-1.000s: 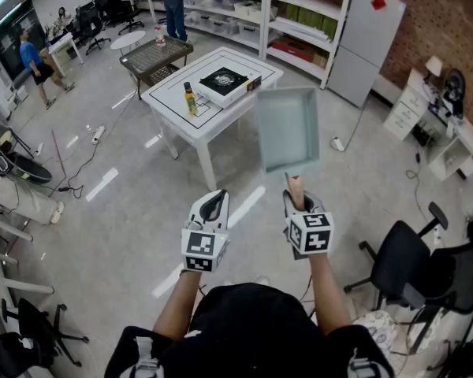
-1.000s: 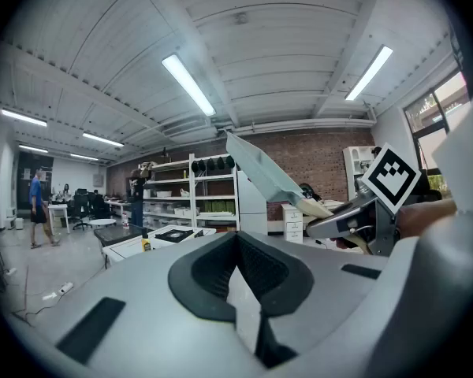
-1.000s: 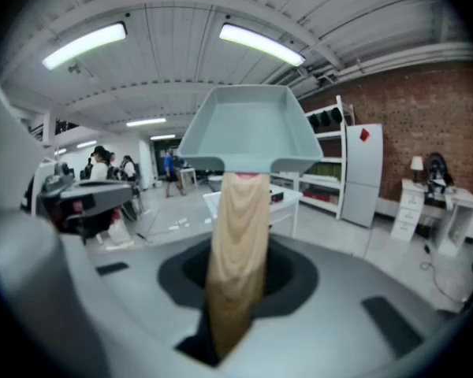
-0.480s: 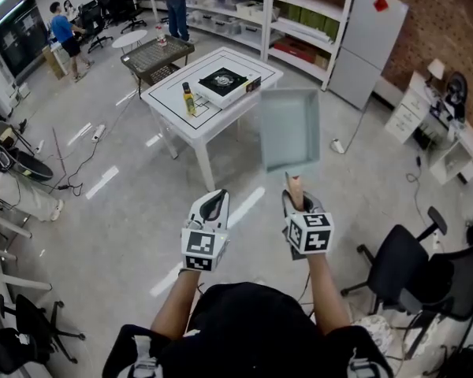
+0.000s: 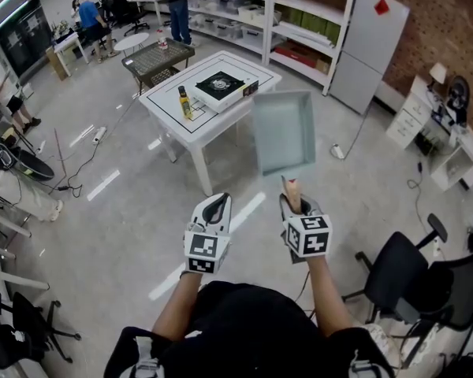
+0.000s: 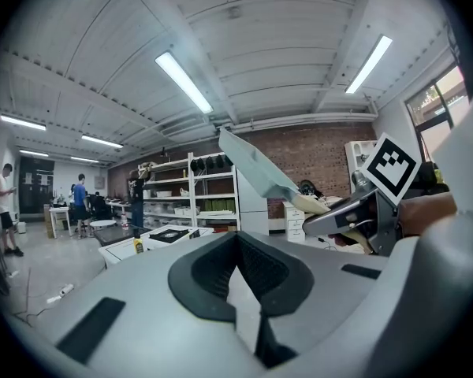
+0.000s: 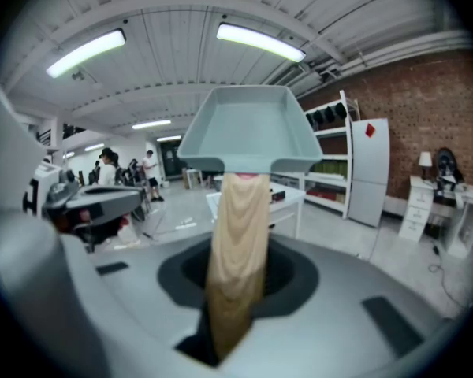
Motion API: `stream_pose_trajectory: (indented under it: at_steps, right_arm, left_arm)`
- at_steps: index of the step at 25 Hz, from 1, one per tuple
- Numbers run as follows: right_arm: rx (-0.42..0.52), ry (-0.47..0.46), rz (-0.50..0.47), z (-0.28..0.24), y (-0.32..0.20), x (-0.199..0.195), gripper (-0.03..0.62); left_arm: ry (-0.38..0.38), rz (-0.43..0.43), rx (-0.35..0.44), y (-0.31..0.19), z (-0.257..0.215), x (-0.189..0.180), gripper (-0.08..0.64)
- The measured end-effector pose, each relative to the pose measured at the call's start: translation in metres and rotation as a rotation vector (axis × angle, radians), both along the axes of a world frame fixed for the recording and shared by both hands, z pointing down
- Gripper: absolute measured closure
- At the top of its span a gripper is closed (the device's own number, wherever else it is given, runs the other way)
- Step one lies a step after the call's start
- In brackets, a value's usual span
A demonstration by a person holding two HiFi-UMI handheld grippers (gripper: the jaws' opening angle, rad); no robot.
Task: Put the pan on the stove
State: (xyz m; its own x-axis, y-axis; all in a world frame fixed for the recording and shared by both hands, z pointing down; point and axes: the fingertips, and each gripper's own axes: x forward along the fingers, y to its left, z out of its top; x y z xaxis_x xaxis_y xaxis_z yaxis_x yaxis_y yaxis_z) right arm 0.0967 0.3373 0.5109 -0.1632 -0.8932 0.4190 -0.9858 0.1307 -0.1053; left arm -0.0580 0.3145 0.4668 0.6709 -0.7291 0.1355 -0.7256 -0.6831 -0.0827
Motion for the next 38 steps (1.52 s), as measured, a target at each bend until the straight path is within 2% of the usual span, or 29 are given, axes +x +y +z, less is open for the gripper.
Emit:
stream_pose_trajectory:
  at_steps: [7,12,25,38]
  right_arm:
    - [-0.014,-0.004,-0.023,0.01,-0.024,0.004,0.497]
    - [-0.028,-0.001,-0.025,0.017,-0.059,0.009,0.497]
    - [-0.058,-0.009,-0.021,0.02,-0.225,0.006,0.497]
    - [-0.093,-0.038,0.023,0.022,-0.373,-0.017,0.497]
  left_arm:
    - [0.024,-0.015,0.002,-0.029,-0.001,0.002,0.535]
    - [0.021,-0.015,0.001,-0.065,0.004,0.009,0.535]
    - [0.008,0.004,-0.012,-0.225,0.006,0.014,0.536]
    - [-0.018,0.03,-0.022,-0.373,0.006,-0.011,0.535]
